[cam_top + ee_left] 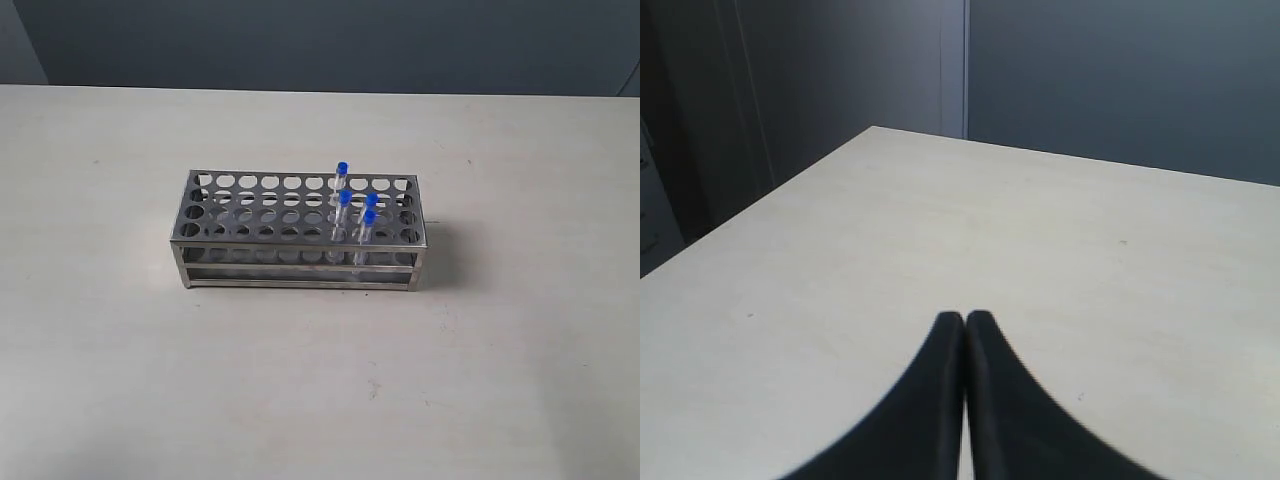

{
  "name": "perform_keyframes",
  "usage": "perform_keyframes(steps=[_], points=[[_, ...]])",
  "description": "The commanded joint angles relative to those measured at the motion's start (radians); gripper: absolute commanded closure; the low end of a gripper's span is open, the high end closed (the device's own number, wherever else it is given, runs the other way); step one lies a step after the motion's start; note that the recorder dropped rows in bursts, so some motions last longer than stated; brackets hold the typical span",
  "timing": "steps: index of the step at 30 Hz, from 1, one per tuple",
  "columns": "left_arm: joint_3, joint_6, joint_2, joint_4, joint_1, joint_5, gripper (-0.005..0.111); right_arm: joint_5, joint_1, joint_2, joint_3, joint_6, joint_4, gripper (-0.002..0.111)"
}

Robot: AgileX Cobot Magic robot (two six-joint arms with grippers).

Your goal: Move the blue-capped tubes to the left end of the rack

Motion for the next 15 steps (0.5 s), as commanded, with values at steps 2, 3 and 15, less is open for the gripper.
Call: perform_keyframes(steps=[2, 3, 15], points=[[-0.003, -0.001, -0.004, -0.001, 0.002, 0.004, 0.106, 0.021, -0.006, -0.005, 0.002, -0.018, -0.020, 0.109], [-0.003, -0.001, -0.004, 0.001, 0.002, 0.004, 0.106, -0.016, -0.006, -0.005, 0.002, -0.018, -0.020, 0.109], [-0.003, -0.001, -0.004, 0.001, 0.002, 0.004, 0.106, -0.354, -0.006, 0.577, -0.649, -0.354, -0.703, 0.109]])
